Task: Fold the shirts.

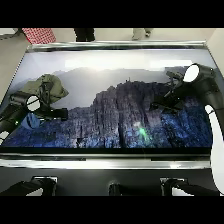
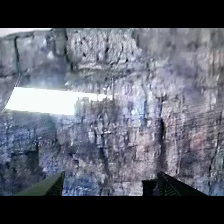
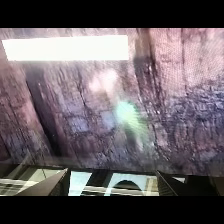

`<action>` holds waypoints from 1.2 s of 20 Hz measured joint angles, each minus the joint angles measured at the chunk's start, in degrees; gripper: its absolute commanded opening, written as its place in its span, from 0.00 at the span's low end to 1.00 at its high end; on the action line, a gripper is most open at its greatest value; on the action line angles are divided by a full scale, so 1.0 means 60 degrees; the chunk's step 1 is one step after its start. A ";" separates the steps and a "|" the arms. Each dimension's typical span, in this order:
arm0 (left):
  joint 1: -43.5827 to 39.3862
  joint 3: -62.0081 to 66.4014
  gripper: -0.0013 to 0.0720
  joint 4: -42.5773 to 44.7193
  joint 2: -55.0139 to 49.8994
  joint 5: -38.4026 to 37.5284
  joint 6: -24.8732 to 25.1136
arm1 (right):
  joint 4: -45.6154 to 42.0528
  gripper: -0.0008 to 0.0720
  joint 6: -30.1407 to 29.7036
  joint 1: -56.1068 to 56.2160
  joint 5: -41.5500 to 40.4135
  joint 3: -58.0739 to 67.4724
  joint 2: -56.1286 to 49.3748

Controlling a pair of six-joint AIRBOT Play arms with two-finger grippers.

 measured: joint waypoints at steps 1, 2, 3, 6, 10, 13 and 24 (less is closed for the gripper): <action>0.0000 0.0000 1.00 0.0000 0.0000 0.0000 -0.0004 | 0.0000 0.88 0.0000 0.0000 0.0004 0.0000 0.0000; 0.0004 0.0000 1.00 0.0000 0.0000 0.0000 -0.0004 | -0.0004 0.88 -0.0004 0.0000 0.0004 0.0000 0.0000; 0.0000 0.0000 1.00 0.0000 0.0000 0.0000 0.0000 | 0.0000 0.88 0.0000 0.0000 0.0000 0.0000 0.0000; 0.0004 0.0000 1.00 0.0000 0.0000 0.0000 -0.0004 | -0.0004 0.88 0.0000 0.0000 0.0004 0.0000 0.0000; 0.0004 0.0000 1.00 0.0000 0.0000 0.0000 0.0000 | 0.0000 0.88 -0.0004 0.0000 0.0000 0.0000 0.0000; 0.0000 0.0000 1.00 0.0000 0.0000 0.0000 0.0000 | 0.0000 0.88 0.0000 0.0000 0.0000 0.0000 0.0000; 0.0004 0.0011 1.00 -0.0222 -0.0055 0.0903 -0.0007 | -0.0051 0.88 -0.0004 0.0000 -0.1734 0.0000 0.0000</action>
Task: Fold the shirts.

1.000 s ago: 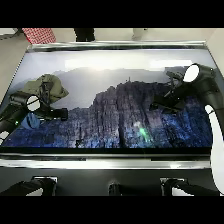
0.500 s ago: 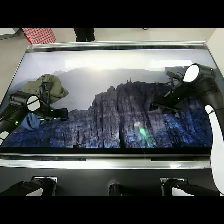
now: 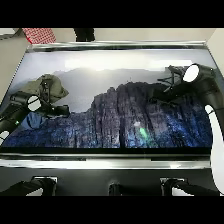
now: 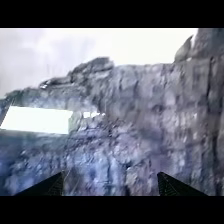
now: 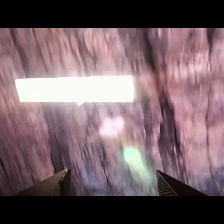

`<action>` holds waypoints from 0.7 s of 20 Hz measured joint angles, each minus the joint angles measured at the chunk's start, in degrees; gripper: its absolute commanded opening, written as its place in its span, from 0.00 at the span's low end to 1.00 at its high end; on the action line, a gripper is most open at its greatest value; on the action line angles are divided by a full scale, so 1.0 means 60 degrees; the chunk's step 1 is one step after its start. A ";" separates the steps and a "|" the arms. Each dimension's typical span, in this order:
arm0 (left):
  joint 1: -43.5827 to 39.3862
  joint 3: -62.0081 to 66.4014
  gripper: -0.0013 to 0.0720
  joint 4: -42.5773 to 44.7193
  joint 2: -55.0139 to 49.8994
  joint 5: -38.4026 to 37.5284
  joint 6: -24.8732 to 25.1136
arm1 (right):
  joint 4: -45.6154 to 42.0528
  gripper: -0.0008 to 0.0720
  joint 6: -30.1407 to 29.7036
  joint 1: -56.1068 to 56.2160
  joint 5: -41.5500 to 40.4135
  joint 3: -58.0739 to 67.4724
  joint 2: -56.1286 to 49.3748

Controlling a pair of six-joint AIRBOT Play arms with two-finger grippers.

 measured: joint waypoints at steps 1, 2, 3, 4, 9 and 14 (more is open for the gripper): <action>0.0000 0.0091 1.00 -0.0084 0.0000 0.0109 0.0000 | -0.0033 0.88 0.0000 0.0000 -0.0204 0.0000 0.0000; 0.0015 0.0266 1.00 -0.0138 0.0000 0.0215 0.0000 | -0.0036 0.88 -0.0004 0.0000 -0.0331 0.0000 0.0000; 0.0051 0.0554 1.00 -0.0200 0.0000 0.0259 0.0000 | -0.0044 0.88 -0.0062 0.0000 -0.0433 0.0000 0.0000; 0.0142 0.0922 1.00 -0.0240 0.0000 0.0313 0.0011 | -0.0058 0.88 -0.0146 0.0000 -0.0506 0.0000 0.0000; 0.1545 0.3100 1.00 0.0969 -0.0029 0.0426 0.0124 | -0.0066 0.88 -0.0532 0.0000 -0.0663 0.0000 0.0000; 0.4477 0.3497 1.00 0.1643 -0.0780 -0.0820 -0.0481 | -0.0069 0.88 -0.0648 0.0000 -0.0696 0.0000 -0.0029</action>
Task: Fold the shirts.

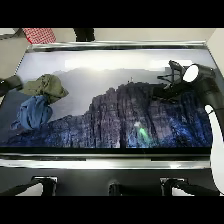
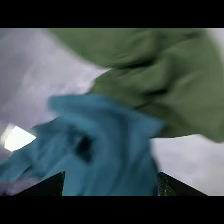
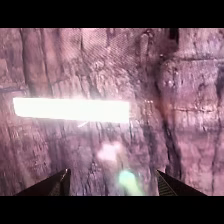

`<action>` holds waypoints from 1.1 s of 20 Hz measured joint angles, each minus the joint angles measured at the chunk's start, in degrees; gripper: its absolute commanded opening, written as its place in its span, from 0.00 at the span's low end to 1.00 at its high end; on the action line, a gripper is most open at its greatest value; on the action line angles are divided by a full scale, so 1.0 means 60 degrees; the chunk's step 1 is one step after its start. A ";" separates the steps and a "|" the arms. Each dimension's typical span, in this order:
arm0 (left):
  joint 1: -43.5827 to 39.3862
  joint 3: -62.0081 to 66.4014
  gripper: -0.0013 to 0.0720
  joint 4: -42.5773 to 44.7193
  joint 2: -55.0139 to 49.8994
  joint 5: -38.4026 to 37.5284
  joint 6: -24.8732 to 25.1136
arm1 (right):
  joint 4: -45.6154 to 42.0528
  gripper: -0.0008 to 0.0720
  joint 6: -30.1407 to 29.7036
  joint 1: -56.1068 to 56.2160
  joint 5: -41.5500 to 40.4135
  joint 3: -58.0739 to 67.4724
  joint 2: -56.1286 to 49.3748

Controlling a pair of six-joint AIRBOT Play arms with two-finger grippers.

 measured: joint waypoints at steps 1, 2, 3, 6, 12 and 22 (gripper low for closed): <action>0.0539 -0.0117 1.00 -0.0361 -0.0237 -0.0204 0.0102 | 0.0000 0.88 -0.0007 0.0000 -0.0018 0.0000 -0.0004; 0.0951 -0.0251 1.00 -0.0783 -0.0474 -0.0299 0.0262 | 0.0000 0.88 -0.0011 0.0000 -0.0051 0.0000 -0.0011; 0.1279 -0.0415 1.00 -0.1202 -0.0758 -0.0401 0.0408 | 0.0000 0.88 -0.0022 0.0000 -0.0062 0.0000 -0.0015; 0.1698 -0.0772 1.00 -0.1902 -0.1636 -0.0495 0.0729 | 0.0000 0.88 -0.0033 0.0000 -0.0098 0.0000 -0.0022; 0.1344 -0.0984 0.67 -0.2747 -0.3031 0.0131 0.1410 | 0.0015 0.88 -0.0033 0.0000 -0.0029 0.0000 -0.0022; 0.0703 0.0233 0.07 -0.3377 -0.1082 0.0353 0.2007 | -0.0142 0.88 -0.0390 0.0000 0.0474 0.0004 0.0386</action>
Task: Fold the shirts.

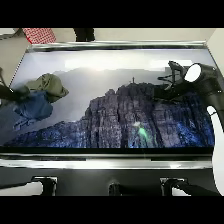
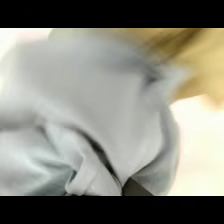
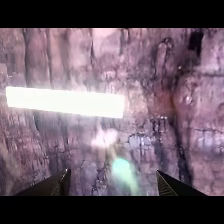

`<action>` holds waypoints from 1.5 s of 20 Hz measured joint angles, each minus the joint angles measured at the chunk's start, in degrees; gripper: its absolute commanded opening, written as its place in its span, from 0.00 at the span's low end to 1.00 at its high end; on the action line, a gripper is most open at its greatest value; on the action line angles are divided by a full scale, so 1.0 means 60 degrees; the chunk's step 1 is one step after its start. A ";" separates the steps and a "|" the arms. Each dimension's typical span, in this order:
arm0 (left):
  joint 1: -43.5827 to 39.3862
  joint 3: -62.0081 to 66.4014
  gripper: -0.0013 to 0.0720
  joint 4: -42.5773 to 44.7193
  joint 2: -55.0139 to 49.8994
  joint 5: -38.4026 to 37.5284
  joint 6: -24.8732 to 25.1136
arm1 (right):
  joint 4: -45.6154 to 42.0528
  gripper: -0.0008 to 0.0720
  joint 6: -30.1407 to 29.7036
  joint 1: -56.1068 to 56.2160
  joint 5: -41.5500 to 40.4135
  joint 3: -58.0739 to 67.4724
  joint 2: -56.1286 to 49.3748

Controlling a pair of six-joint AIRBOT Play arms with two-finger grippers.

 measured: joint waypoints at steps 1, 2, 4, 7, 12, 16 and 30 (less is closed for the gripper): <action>-0.0280 0.0102 0.07 -0.0291 0.0736 0.0197 0.0033 | -0.0098 0.88 -0.0011 0.0000 0.0036 0.0000 0.0175; -0.0641 0.0175 0.07 -0.0550 0.1439 0.0382 0.0047 | -0.0189 0.88 -0.0040 0.0000 0.0058 0.0000 0.0386; -0.1723 0.0266 0.07 -0.1118 0.2772 0.0703 0.0087 | -0.0342 0.88 -0.0047 0.0000 0.0153 0.0004 0.0871; -0.4054 0.0321 0.07 -0.1628 0.4018 0.0940 0.0087 | -0.0477 0.88 -0.0073 0.0000 0.0423 0.0007 0.1727; -0.7406 0.0306 0.07 -0.1723 0.3697 0.1253 0.0066 | -0.0951 0.88 -0.0076 0.0000 0.1060 0.0007 0.3242; -0.8604 -0.0153 0.07 -0.1450 0.2259 0.1086 0.0186 | -0.1574 0.88 -0.0076 0.0000 0.1730 0.0011 0.4113; -0.6535 -0.1479 0.94 -0.0066 0.0346 -0.0721 0.0029 | -0.0823 0.96 -0.0051 -0.0514 0.0539 -0.2645 0.1719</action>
